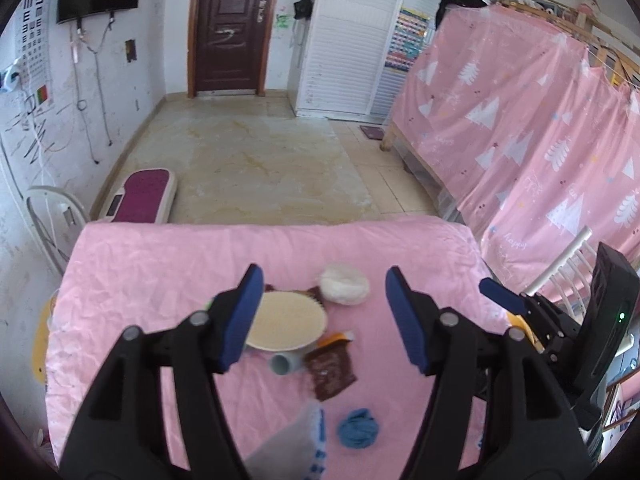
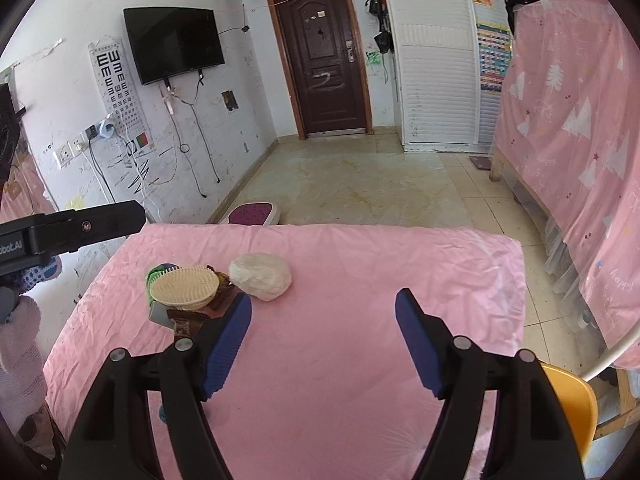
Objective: Collect trash
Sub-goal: 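Move both tools back over the remaining items on the bed, then grasp the green-and-blue cloth with the left gripper while the right grasps the white round cap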
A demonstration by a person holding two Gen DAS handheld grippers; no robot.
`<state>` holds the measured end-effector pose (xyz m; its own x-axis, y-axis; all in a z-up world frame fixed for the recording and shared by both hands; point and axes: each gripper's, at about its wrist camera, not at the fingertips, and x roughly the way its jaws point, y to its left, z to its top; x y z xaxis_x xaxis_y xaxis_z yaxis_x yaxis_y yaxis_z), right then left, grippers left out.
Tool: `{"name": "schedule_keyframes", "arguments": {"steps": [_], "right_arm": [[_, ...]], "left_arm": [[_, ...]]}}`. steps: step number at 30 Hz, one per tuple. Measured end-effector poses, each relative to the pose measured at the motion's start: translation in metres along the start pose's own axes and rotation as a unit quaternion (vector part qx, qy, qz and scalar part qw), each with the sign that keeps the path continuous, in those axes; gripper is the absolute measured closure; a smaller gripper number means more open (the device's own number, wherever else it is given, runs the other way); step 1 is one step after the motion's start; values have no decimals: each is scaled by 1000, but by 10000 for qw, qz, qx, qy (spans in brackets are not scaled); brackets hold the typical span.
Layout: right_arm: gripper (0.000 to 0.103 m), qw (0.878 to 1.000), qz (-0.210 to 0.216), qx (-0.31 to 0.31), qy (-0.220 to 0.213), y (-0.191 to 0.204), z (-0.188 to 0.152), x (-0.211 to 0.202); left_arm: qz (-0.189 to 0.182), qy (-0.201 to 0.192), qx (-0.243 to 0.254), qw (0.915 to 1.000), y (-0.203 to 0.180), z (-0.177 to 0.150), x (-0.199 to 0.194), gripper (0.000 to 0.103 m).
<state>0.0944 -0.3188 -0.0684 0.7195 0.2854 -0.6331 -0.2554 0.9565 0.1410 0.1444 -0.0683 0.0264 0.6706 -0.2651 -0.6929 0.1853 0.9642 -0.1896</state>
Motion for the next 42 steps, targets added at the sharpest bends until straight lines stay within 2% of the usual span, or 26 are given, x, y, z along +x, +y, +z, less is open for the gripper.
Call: {"name": "schedule_keyframes", "arguments": {"steps": [9, 16, 18, 20, 24, 31, 42], "right_arm": [[35, 9996, 134, -182, 143, 26, 16, 27], [34, 9989, 221, -303, 269, 45, 28, 50], [33, 9988, 243, -301, 294, 49, 31, 57], [33, 9987, 279, -274, 333, 50, 34, 62], [32, 9984, 313, -226, 414, 50, 38, 74], [32, 9978, 349, -152, 537, 48, 42, 89], [32, 9967, 405, -19, 697, 41, 41, 109]], "left_arm": [[566, 105, -335, 9978, 49, -7, 9, 42], [742, 367, -591, 9948, 87, -17, 21, 42], [773, 435, -613, 9942, 92, -19, 25, 42], [800, 518, -630, 9934, 97, -22, 29, 37], [901, 687, -598, 9918, 105, -31, 39, 37], [684, 915, -382, 9927, 103, -38, 54, 37], [517, 1030, 20, 9933, 81, -37, 77, 37]]}}
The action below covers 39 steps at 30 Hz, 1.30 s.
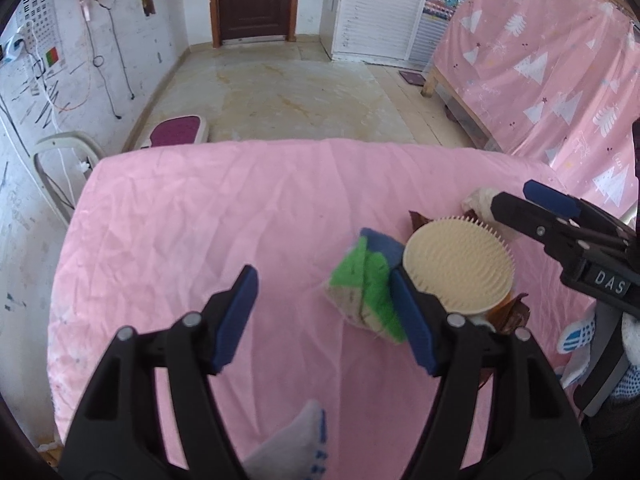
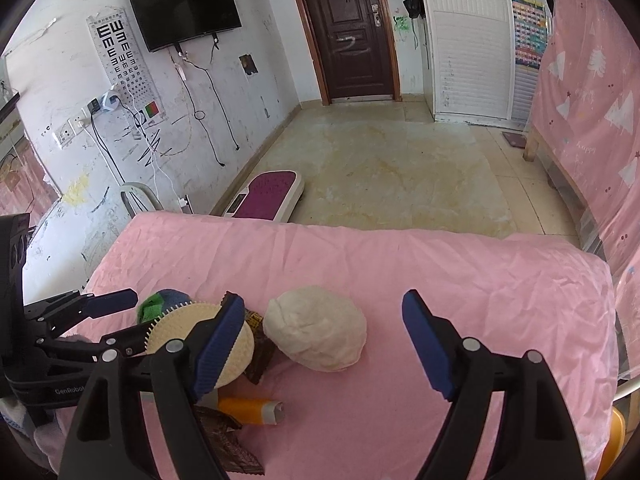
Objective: Collect trash
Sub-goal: 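Grasp the green-and-blue cloth with the left gripper while the right grasps the white round cap, then carry the cloth and white cap to the orange bucket and open both grippers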
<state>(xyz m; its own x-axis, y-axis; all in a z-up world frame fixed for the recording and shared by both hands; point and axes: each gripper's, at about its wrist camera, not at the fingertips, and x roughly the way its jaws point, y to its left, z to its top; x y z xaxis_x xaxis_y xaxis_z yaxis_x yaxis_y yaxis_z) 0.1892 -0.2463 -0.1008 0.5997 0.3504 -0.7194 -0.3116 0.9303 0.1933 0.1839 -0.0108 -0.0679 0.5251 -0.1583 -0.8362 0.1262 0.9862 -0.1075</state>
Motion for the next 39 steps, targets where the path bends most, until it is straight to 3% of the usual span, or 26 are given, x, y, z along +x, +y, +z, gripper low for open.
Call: {"name": "schedule_keyframes", "arguments": {"steps": [3, 6, 8, 11, 16, 18, 20, 27, 39], "right_arm": [[32, 10000, 27, 57, 51, -5, -1, 5], [32, 9999, 39, 102, 75, -7, 0, 8], [32, 9999, 35, 135, 97, -8, 2, 11], [32, 9998, 34, 163, 132, -11, 1, 14], [33, 9999, -4, 78, 142, -6, 2, 16], [48, 9998, 12, 2, 180, -2, 2, 18], [56, 9998, -5, -56, 213, 1, 0, 20], [57, 9999, -5, -7, 126, -2, -2, 14], [57, 9988, 73, 5, -493, -8, -7, -50]], "left_arm": [[-161, -2, 104, 9998, -10, 3, 5, 40], [-317, 15, 272, 9991, -21, 4, 10, 57], [-453, 48, 343, 9984, -28, 5, 13, 76], [-432, -13, 390, 9983, -29, 6, 11, 82], [-391, -129, 127, 9991, -14, 3, 2, 83], [-355, -168, 48, 9992, -9, 3, -2, 83], [-328, -196, 14, 9993, -7, 1, -5, 83], [-234, -379, -17, 9990, -6, -5, -22, 83], [-128, -917, 115, 9956, -28, -4, -74, 83]]}}
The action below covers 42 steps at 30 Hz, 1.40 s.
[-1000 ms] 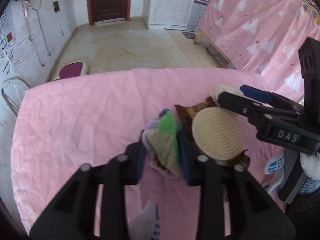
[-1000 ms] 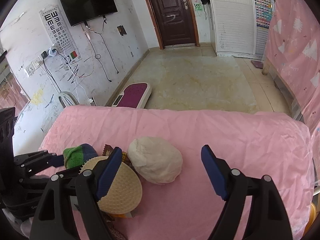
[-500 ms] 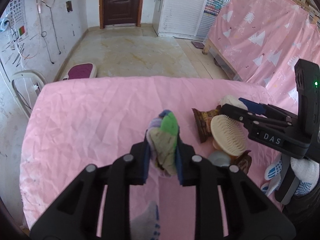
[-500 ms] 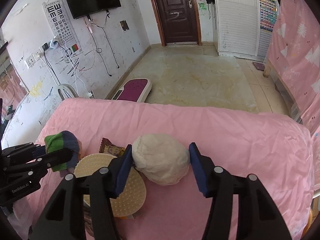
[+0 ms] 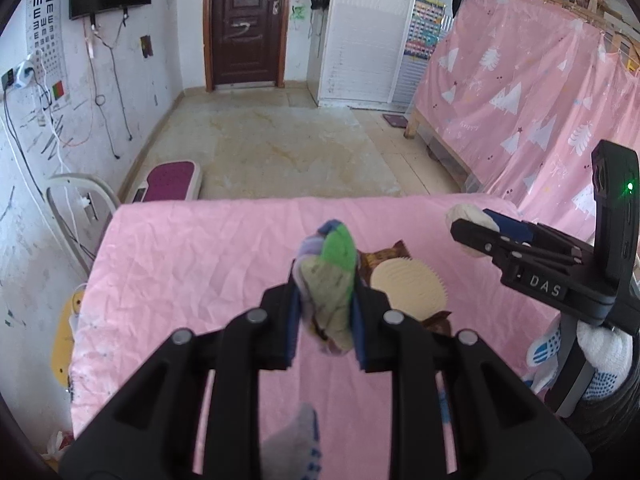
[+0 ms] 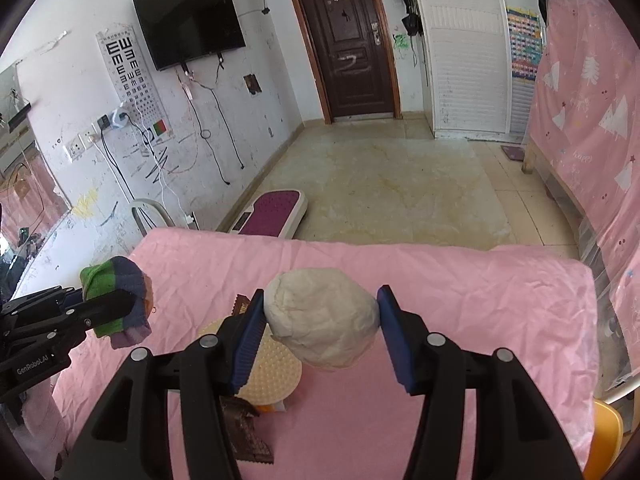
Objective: Collect trash
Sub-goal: 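Carry the cloth and white cap to the orange bucket and open both grippers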
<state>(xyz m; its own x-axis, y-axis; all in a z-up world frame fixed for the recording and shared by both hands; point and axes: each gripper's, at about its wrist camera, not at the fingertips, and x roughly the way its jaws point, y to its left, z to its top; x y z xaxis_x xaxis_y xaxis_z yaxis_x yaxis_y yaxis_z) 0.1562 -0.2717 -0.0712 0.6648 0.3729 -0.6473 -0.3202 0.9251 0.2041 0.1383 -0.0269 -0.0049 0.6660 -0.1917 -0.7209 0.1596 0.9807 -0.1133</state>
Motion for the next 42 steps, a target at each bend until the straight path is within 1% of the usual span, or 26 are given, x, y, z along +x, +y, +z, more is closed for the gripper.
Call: {"name": "schedule_keyframes", "arguments": {"steps": [7, 12, 19, 24, 32, 37, 42], "right_arm": [[57, 9993, -47, 152, -346, -24, -7, -46], [57, 9978, -136, 301, -572, -49, -17, -79], [57, 9943, -354, 583, -825, -93, -42, -126], [57, 9901, -582, 828, -972, -128, -63, -157], [57, 9813, -945, 1264, -1104, -183, -100, -197], [57, 9766, -1118, 1482, -1085, -211, -123, -212], [57, 9736, -1187, 1662, -1019, -229, -140, -213]], "left_arm": [[-25, -150, 205, 9997, -33, 4, -16, 83], [-136, -182, 374, 9990, -63, 4, -20, 83], [-531, -183, 612, 9965, -113, 3, -20, 83], [-833, -65, 911, 9923, -155, -2, -16, 83], [-1095, 33, 1343, 9849, -216, -8, -11, 83], [-1242, 128, 1546, 9801, -246, -13, -7, 83], [-1398, 241, 1724, 9748, -273, -20, -1, 83]]}}
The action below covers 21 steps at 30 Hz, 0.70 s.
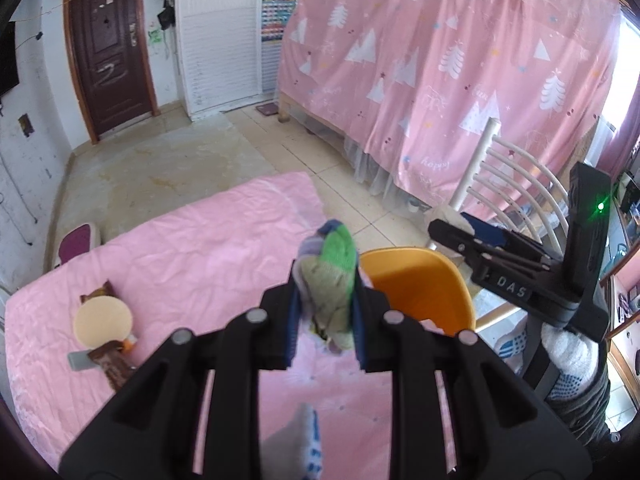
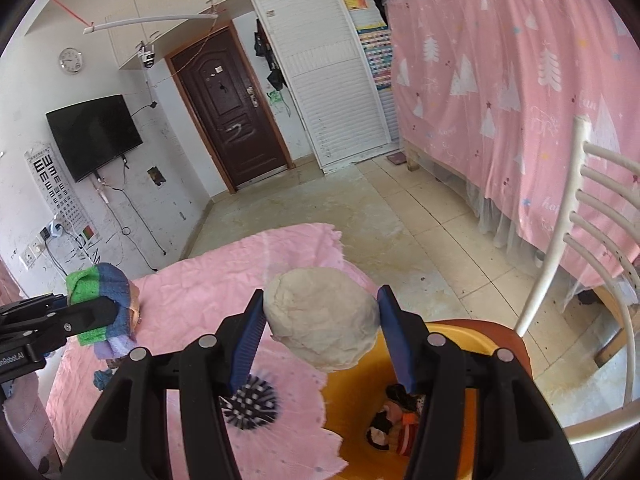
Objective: Collect trash
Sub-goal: 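Carry the cloth and white cap to the orange bucket and open both grippers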
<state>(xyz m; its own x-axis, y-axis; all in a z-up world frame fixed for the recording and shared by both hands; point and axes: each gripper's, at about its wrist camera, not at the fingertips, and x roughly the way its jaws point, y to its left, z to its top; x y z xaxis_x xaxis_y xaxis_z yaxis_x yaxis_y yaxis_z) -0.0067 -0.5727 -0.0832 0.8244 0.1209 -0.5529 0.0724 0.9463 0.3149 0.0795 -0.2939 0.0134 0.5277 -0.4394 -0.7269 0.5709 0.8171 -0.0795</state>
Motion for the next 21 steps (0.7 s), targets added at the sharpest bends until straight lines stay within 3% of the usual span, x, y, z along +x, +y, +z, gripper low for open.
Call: {"name": "schedule_keyframes", "arguments": {"steps": [11, 21], "right_arm": [[54, 9984, -267, 429, 241, -45, -23, 10], [47, 9954, -289, 899, 189, -86, -36, 8]], "left_arm": [[-337, 212, 388, 9985, -58, 18, 39, 83], [-562, 517, 520, 9957, -97, 25, 75, 80]]}}
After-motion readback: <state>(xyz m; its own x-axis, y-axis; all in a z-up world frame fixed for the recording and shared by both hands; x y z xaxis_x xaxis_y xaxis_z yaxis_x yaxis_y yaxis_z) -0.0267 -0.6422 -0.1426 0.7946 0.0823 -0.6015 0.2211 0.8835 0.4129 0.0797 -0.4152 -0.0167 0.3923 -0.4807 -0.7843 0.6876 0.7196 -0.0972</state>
